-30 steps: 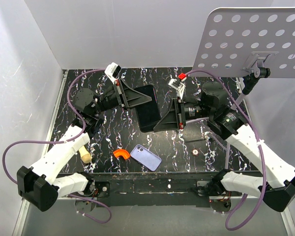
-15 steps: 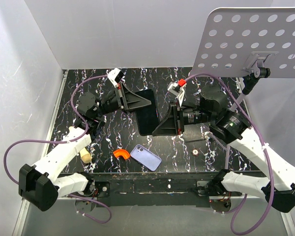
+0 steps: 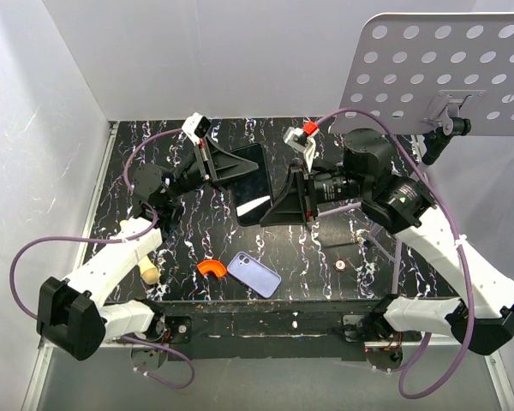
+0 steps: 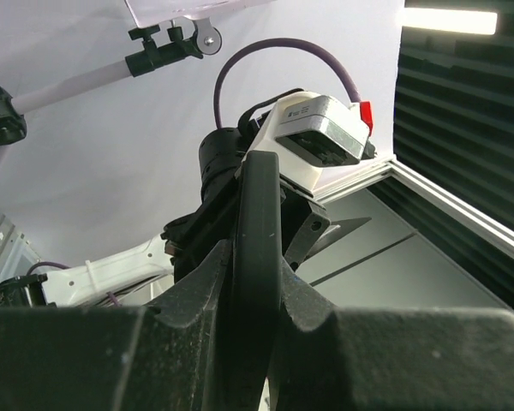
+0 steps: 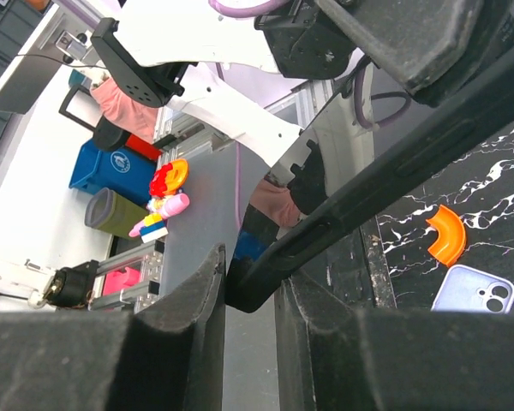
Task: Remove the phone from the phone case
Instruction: Remove the phone case from the phone.
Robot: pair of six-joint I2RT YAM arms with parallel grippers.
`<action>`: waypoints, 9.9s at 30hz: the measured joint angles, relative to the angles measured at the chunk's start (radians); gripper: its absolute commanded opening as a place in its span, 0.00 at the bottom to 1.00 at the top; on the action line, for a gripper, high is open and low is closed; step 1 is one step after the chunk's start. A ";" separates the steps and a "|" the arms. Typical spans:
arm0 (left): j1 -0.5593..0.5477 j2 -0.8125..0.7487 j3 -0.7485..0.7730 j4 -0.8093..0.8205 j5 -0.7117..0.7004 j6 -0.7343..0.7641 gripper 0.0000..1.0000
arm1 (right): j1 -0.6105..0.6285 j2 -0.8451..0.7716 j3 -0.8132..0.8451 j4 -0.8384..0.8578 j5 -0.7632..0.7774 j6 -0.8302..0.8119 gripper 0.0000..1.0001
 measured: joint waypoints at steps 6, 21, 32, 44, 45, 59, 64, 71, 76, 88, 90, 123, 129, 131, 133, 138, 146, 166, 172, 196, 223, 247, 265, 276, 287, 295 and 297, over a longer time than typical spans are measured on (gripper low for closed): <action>0.005 0.041 -0.001 0.057 -0.001 -0.049 0.00 | -0.002 0.024 0.026 -0.016 -0.002 -0.026 0.01; 0.005 0.067 -0.010 0.060 -0.048 -0.091 0.00 | -0.004 0.092 0.141 -0.137 0.017 -0.151 0.01; 0.003 0.059 -0.009 -0.008 -0.066 -0.083 0.00 | 0.000 0.107 0.163 -0.199 0.064 -0.262 0.01; 0.003 0.054 -0.012 -0.109 -0.100 -0.134 0.00 | 0.031 0.118 0.207 -0.232 0.165 -0.468 0.01; 0.003 0.055 -0.013 -0.119 -0.101 -0.144 0.00 | 0.032 0.120 0.214 -0.235 0.177 -0.488 0.01; -0.008 0.008 -0.085 -0.092 -0.226 -0.009 0.00 | 0.025 0.008 -0.060 -0.049 0.281 -0.286 0.67; -0.018 -0.007 -0.066 -0.173 -0.257 0.188 0.00 | 0.024 -0.120 -0.245 0.083 0.242 -0.056 0.76; -0.018 -0.019 -0.058 -0.177 -0.292 0.255 0.00 | 0.014 -0.153 -0.227 0.253 0.240 0.106 0.69; -0.018 -0.023 -0.058 -0.161 -0.303 0.254 0.00 | 0.000 -0.091 -0.216 0.270 0.254 0.167 0.55; -0.018 -0.023 -0.048 -0.161 -0.309 0.274 0.00 | 0.000 -0.117 -0.188 0.113 0.331 0.167 0.56; -0.018 -0.024 -0.039 -0.165 -0.310 0.278 0.00 | -0.001 -0.117 -0.188 0.079 0.332 0.163 0.55; -0.014 -0.013 -0.016 -0.016 -0.179 0.095 0.00 | -0.005 -0.042 -0.249 0.377 0.101 0.005 0.01; -0.003 -0.013 -0.019 0.007 -0.189 0.018 0.00 | 0.000 -0.002 -0.159 0.296 0.082 -0.109 0.01; -0.002 -0.012 -0.019 0.012 -0.192 0.001 0.00 | 0.000 0.002 -0.149 0.282 0.083 -0.135 0.01; -0.002 -0.010 -0.019 0.017 -0.192 -0.013 0.00 | 0.000 0.005 -0.145 0.272 0.087 -0.151 0.01; 0.003 -0.008 -0.023 0.021 -0.201 -0.014 0.00 | 0.005 0.013 -0.121 0.226 0.135 -0.123 0.01; 0.010 0.006 -0.017 -0.005 -0.230 0.045 0.00 | 0.002 0.021 -0.093 0.108 0.283 0.153 0.01; -0.108 0.016 0.014 -0.007 -0.362 0.180 0.00 | -0.052 -0.091 -0.396 0.583 0.336 0.615 0.31; -0.163 -0.009 0.008 -0.056 -0.438 0.251 0.00 | -0.042 -0.057 -0.377 0.611 0.399 0.604 0.15; -0.106 -0.076 -0.079 -0.196 -0.443 0.250 0.00 | 0.005 -0.175 -0.363 0.192 0.567 0.193 0.62; -0.075 -0.086 -0.140 -0.214 -0.472 0.243 0.00 | -0.035 -0.343 -0.462 0.149 0.489 0.528 0.31; -0.075 -0.090 -0.158 -0.146 -0.381 0.238 0.00 | -0.079 -0.307 -0.483 0.344 0.419 0.622 0.28; -0.085 -0.082 -0.156 -0.188 -0.381 0.282 0.00 | -0.081 -0.230 -0.542 0.478 0.332 0.674 0.31; -0.146 -0.063 -0.154 -0.211 -0.455 0.306 0.00 | -0.081 -0.194 -0.542 0.478 0.340 0.666 0.32; -0.156 -0.091 -0.149 -0.234 -0.456 0.372 0.55 | -0.078 -0.179 -0.542 0.508 0.330 0.749 0.01; -0.132 -0.252 -0.146 -0.357 -0.356 0.540 0.86 | -0.079 -0.225 -0.542 0.521 0.385 0.814 0.01; -0.111 -0.296 -0.144 -0.400 -0.343 0.589 0.78 | -0.082 -0.250 -0.542 0.524 0.402 0.827 0.01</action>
